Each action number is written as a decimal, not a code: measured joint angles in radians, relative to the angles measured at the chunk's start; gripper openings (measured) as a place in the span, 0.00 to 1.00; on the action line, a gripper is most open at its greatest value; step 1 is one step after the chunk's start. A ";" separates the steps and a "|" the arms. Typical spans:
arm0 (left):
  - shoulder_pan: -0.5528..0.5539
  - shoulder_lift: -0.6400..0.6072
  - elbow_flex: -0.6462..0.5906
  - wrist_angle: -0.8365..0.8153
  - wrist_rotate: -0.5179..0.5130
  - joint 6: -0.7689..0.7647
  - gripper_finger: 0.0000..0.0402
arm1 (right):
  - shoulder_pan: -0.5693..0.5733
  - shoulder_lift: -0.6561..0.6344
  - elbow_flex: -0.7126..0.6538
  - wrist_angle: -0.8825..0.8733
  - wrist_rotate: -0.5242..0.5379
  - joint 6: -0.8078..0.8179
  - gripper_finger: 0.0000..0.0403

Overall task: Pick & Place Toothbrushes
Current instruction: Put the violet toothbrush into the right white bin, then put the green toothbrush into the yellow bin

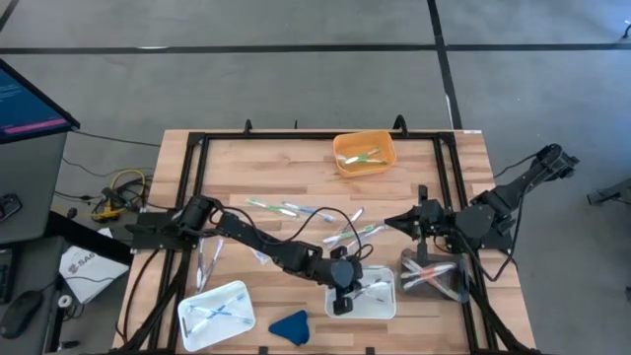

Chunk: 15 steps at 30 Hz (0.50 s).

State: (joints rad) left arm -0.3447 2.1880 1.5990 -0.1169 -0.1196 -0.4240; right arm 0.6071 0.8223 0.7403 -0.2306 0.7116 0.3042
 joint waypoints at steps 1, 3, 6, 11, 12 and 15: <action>0.001 0.000 0.000 0.000 -0.003 0.000 0.02 | 0.000 0.000 0.000 0.000 0.000 0.000 0.00; 0.006 0.000 0.000 0.004 0.000 0.000 0.04 | 0.000 0.000 0.000 0.000 0.000 0.000 0.00; 0.010 0.000 -0.002 0.001 0.005 -0.002 0.08 | 0.000 0.000 0.000 0.000 0.000 0.000 0.00; 0.011 0.000 -0.002 0.000 0.005 -0.002 0.18 | 0.000 0.000 0.000 0.000 0.000 0.000 0.00; 0.011 0.000 -0.002 0.000 0.005 -0.003 0.20 | 0.000 0.000 0.000 0.000 0.000 0.000 0.00; 0.011 0.000 -0.002 0.000 0.005 -0.003 0.25 | 0.000 0.000 0.000 0.000 0.000 0.000 0.00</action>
State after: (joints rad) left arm -0.3332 2.1880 1.5967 -0.1168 -0.1150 -0.4267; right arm 0.6071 0.8223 0.7403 -0.2308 0.7116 0.3042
